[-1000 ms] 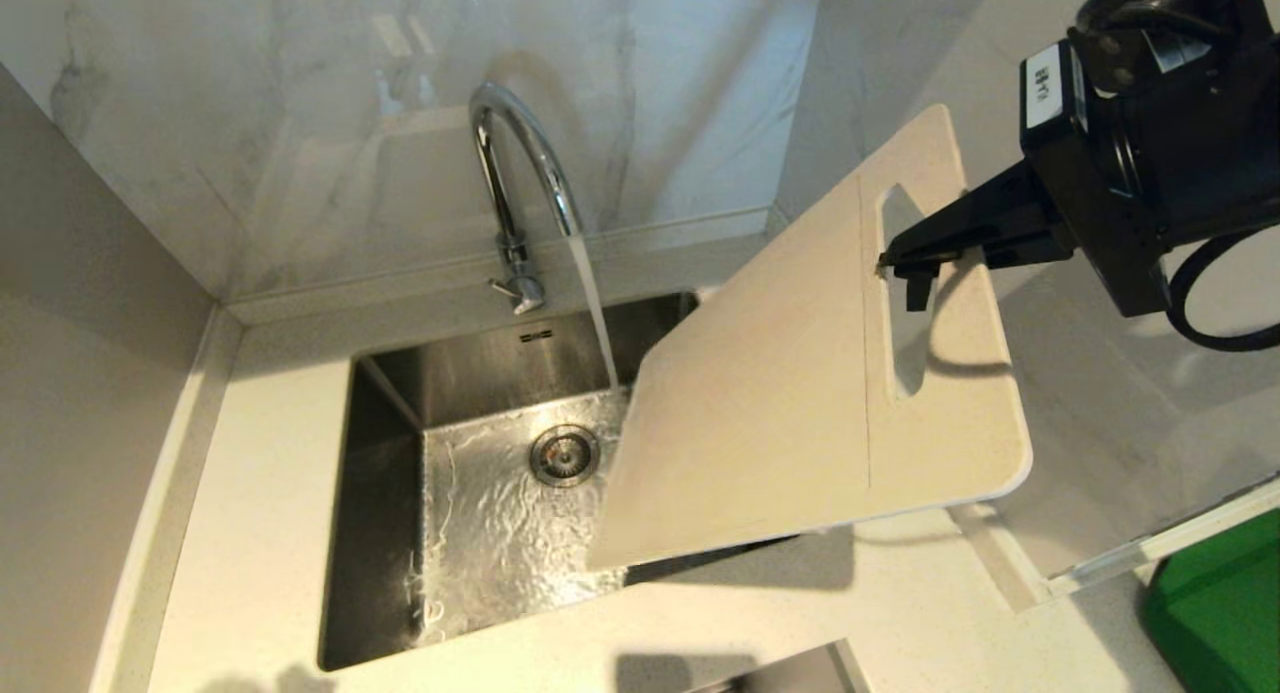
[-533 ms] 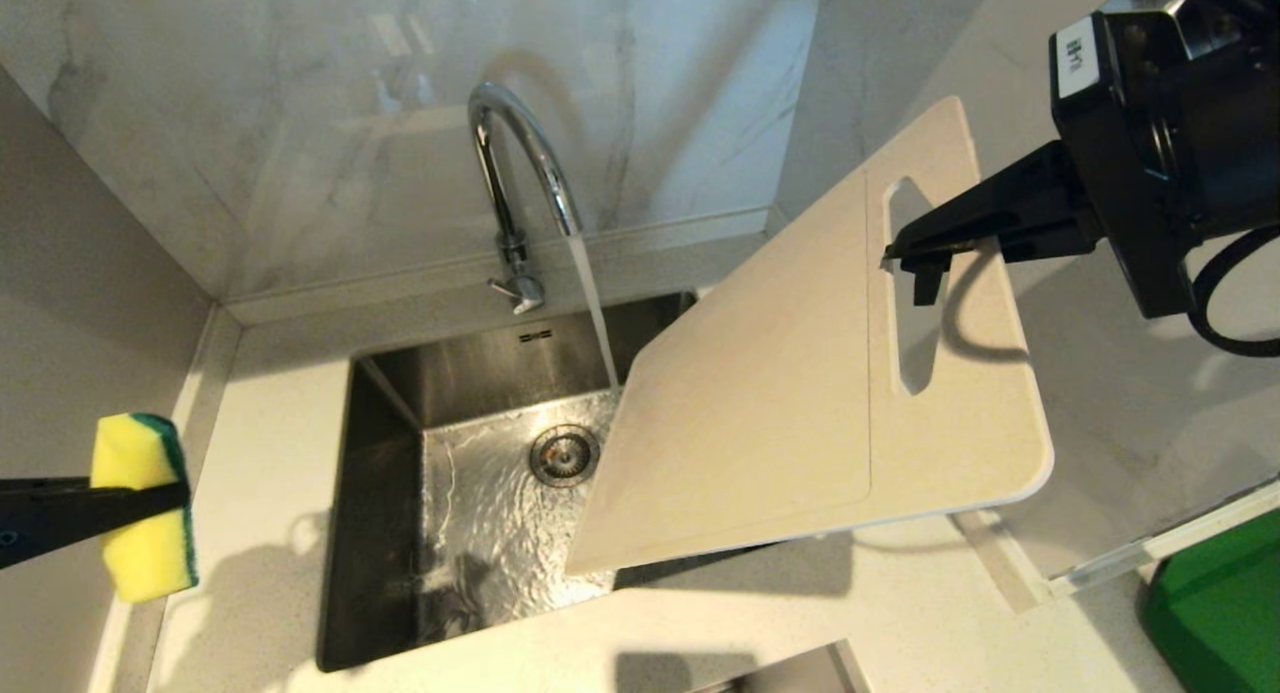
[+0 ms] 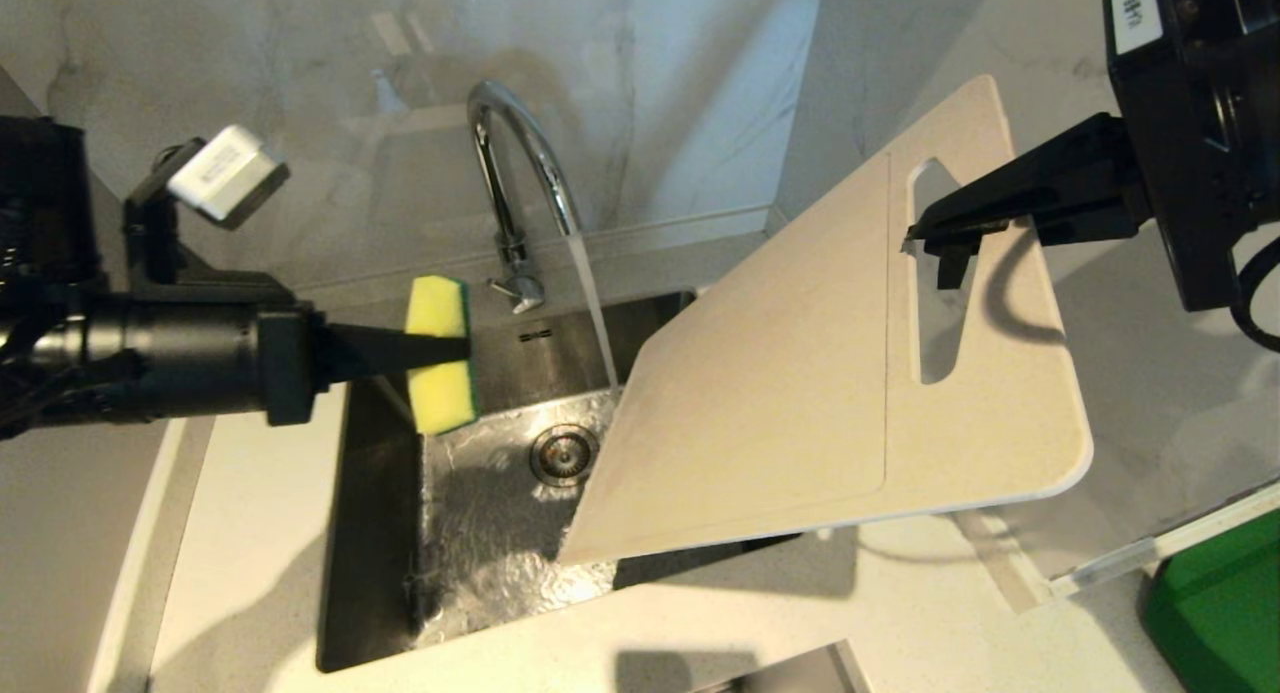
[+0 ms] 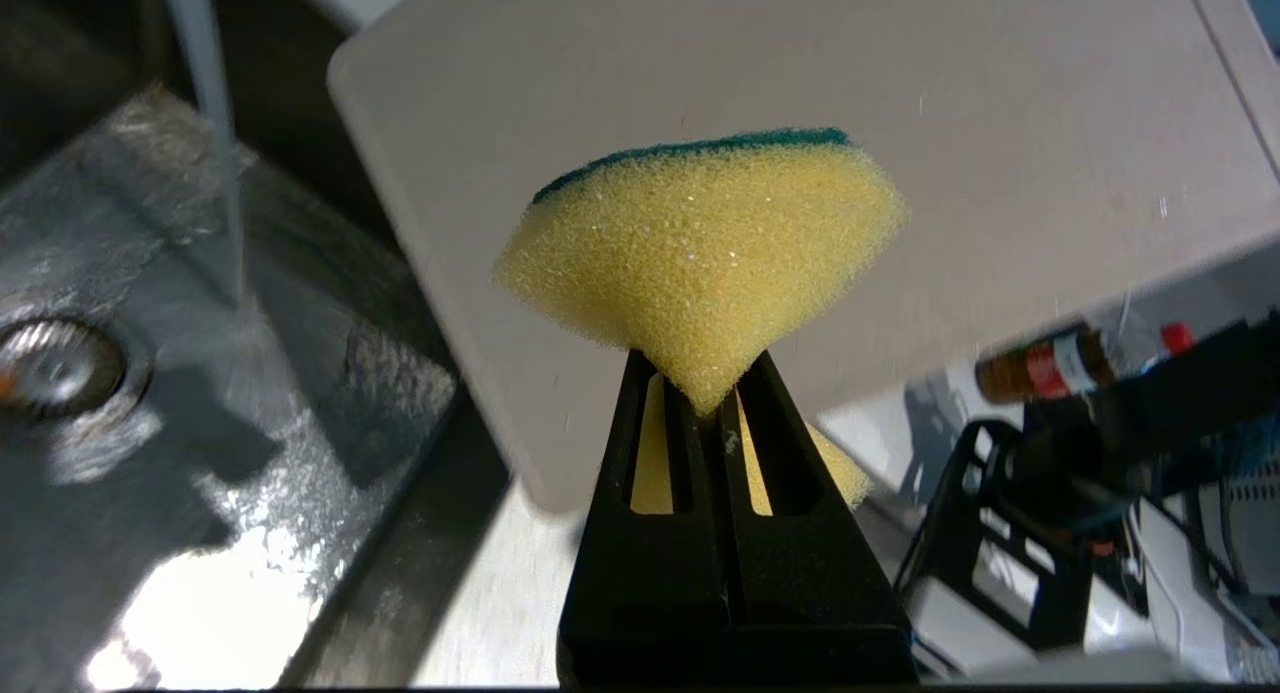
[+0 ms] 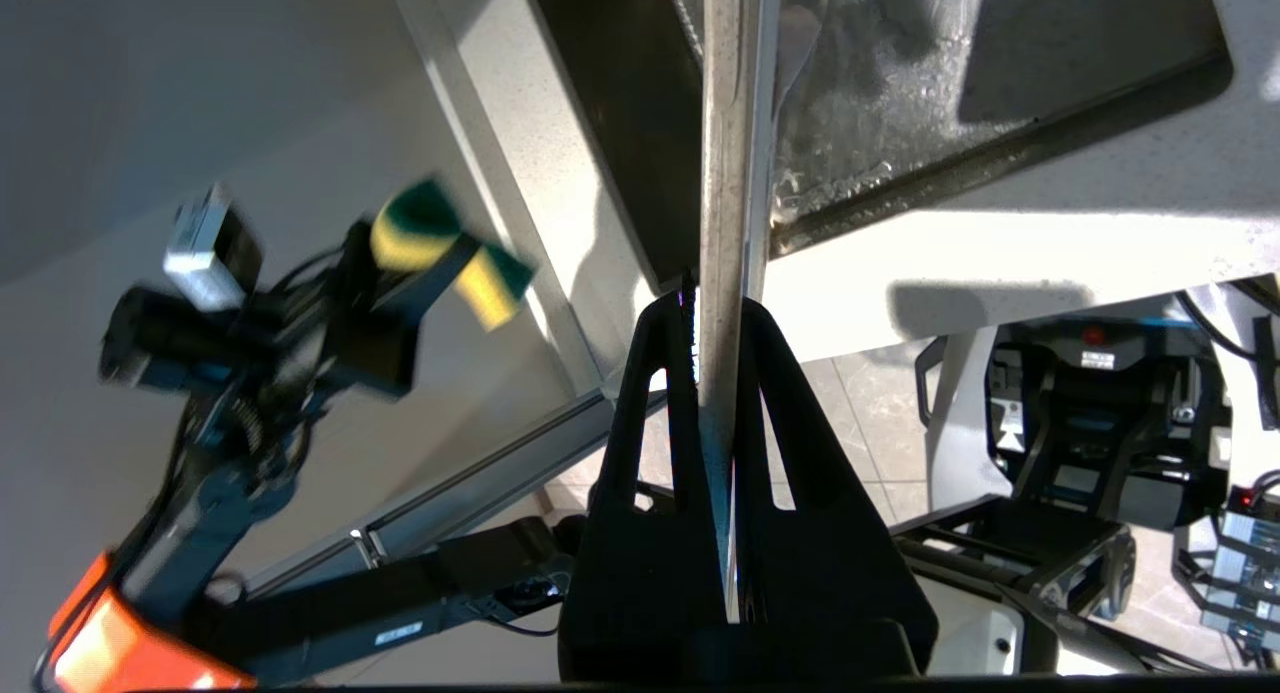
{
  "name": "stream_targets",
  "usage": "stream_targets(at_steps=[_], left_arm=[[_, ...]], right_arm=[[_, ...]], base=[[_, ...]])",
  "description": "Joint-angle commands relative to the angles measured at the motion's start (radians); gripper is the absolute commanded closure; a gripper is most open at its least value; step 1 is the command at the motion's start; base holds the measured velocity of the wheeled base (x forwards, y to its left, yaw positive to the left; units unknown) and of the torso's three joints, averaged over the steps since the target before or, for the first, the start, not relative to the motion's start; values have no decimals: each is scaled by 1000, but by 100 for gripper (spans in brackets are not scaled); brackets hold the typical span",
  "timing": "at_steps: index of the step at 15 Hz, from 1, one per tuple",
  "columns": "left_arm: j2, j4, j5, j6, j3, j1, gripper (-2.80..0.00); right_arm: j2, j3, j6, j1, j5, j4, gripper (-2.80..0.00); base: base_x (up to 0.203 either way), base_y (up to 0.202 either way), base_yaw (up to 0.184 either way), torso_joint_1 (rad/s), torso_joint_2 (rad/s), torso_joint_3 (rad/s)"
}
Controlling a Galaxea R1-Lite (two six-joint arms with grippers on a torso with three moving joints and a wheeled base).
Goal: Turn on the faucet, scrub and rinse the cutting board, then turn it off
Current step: Scrub the cutting board underwater
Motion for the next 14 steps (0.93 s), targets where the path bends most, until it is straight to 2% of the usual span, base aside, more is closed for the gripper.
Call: stream_targets(at_steps=[1, 4, 7, 8, 14], left_arm=[[212, -65, 72, -15, -122, -82, 0], [351, -151, 257, -39, -285, -190, 0], [422, -171, 359, -78, -359, -262, 0], [432, -180, 365, -94, -366, -268, 0], [462, -192, 371, -96, -380, -298, 0]], right_arm=[[6, -1, 8, 1, 28, 3, 0], [4, -1, 15, 1, 67, -13, 0], [0, -1, 31, 1, 71, -16, 0], [-3, -1, 30, 1, 74, -17, 0], [-5, -2, 31, 1, 72, -46, 0]], base=[[0, 0, 0, 0, 0, 0], [0, 0, 0, 0, 0, 0], [0, 0, 0, 0, 0, 0], [0, 0, 0, 0, 0, 0], [0, 0, 0, 0, 0, 0]])
